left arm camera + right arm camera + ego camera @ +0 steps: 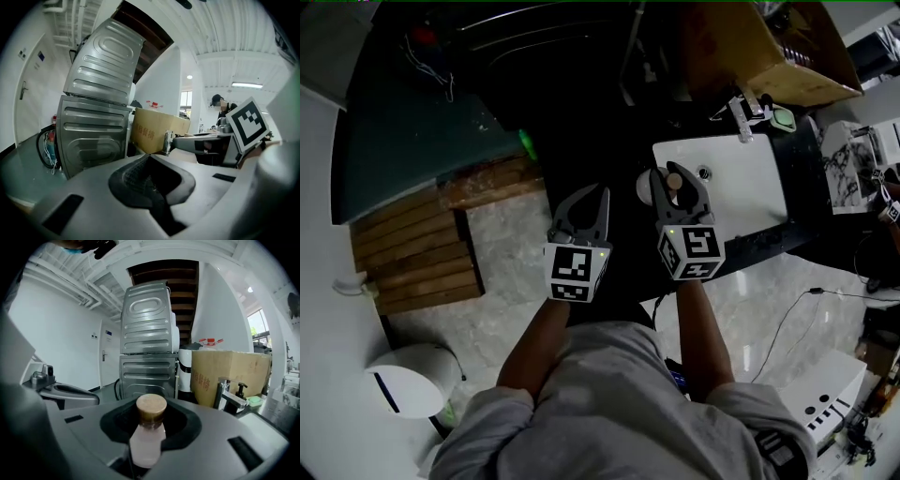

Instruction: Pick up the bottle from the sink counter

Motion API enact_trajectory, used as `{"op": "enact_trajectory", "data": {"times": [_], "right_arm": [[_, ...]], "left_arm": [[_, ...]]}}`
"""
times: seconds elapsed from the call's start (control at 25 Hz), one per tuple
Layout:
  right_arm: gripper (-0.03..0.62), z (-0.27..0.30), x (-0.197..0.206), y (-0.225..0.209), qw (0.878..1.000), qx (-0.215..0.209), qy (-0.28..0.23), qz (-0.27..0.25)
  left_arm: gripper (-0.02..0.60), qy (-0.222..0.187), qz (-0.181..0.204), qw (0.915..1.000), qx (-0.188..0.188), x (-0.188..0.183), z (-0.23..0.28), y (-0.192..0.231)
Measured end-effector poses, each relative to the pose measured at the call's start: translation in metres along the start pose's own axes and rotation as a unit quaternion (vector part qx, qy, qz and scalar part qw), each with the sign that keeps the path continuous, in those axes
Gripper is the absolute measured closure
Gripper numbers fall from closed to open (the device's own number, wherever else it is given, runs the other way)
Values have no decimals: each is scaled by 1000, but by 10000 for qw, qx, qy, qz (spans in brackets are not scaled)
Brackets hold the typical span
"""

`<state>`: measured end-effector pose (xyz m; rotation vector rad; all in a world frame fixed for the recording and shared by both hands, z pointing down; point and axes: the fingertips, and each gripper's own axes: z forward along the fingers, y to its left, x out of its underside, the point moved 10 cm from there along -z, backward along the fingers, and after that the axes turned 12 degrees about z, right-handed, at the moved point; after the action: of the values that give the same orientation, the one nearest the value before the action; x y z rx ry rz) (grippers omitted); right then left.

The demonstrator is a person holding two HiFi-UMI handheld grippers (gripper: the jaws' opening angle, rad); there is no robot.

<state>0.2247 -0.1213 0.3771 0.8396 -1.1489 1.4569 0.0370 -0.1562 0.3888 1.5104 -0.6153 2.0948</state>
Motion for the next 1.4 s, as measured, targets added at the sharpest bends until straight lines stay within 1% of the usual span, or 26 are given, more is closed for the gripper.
{"op": "enact_trajectory", "data": {"times": [0.12, 0.28, 0.56, 0.72, 0.84, 1.04, 1.28, 1.4], "right_arm": [[474, -18, 3, 9, 9998, 179, -73, 32], [474, -43, 7, 19, 9988, 397, -215, 204], [474, -88, 14, 39, 9952, 852, -403, 248], [474, -108, 15, 48, 9933, 1018, -492, 216], [474, -118, 13, 50, 9922, 1100, -551, 208], [474, -135, 7, 49, 9916, 1102, -666, 147], [474, -143, -6, 42, 9932, 893, -743, 102], [474, -150, -16, 34, 9927, 826, -872, 74]], "left_arm": [[569, -81, 28, 9998, 168, -2, -9, -2], [569, -164, 81, 9991, 376, -3, -21, -2], [569, -323, 86, 9972, 674, -3, -47, -10], [569, -385, 115, 9961, 782, -3, -60, -16], [569, -389, 155, 9957, 826, -3, -59, -19], [569, -468, 205, 9960, 735, -12, -63, -21], [569, -653, 266, 9954, 651, -36, -64, -37], [569, -773, 318, 9947, 602, -48, -65, -46]]}}
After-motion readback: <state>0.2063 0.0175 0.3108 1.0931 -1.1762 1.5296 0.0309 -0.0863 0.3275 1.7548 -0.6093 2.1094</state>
